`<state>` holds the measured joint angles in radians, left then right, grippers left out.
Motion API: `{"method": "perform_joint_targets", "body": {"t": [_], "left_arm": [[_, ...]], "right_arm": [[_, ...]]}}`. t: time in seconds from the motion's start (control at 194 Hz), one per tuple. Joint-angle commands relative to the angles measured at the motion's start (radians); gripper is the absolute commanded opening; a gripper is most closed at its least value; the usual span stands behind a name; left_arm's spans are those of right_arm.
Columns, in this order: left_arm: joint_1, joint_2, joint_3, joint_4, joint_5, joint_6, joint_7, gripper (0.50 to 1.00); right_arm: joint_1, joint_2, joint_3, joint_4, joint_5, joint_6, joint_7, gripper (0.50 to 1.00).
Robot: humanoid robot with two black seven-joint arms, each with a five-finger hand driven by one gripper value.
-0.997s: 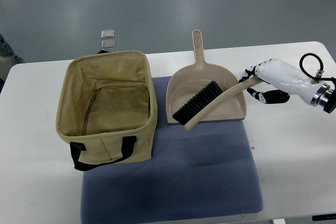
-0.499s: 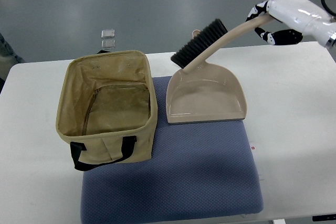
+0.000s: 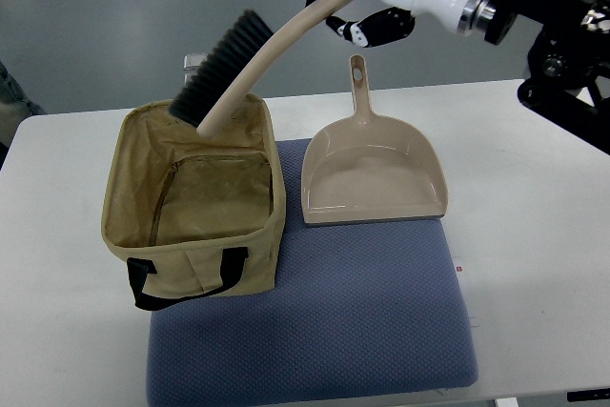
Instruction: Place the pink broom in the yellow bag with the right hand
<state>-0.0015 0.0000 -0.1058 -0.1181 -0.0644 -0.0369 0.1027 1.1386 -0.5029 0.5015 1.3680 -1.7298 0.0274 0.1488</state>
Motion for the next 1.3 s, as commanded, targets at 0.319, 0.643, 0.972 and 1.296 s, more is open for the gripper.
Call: {"method": "perform_joint_targets", "body": {"t": [0.319, 0.643, 0.972, 1.296], "left_arm": [[0.0, 0.0, 0.0, 0.0, 0.0, 0.0, 0.0, 1.0], [0.0, 0.0, 0.0, 0.0, 0.0, 0.0, 0.0, 1.0], [0.0, 0.0, 0.0, 0.0, 0.0, 0.0, 0.0, 1.0], [0.0, 0.0, 0.0, 0.0, 0.0, 0.0, 0.0, 1.0]], "right_arm": [[-0.02, 0.109, -0.087, -0.021, -0.014, -0.04, 0.002, 0.834], [-0.025, 0.064, -0.06, -0.021, 0.009, -0.072, 0.008, 0.899], [-0.195, -0.105, 0.189, -0.02, 0.449, -0.066, -0.006, 0.897], [-0.467, -0.128, 0.437, -0.03, 0.987, -0.072, -0.043, 0.897]]}}
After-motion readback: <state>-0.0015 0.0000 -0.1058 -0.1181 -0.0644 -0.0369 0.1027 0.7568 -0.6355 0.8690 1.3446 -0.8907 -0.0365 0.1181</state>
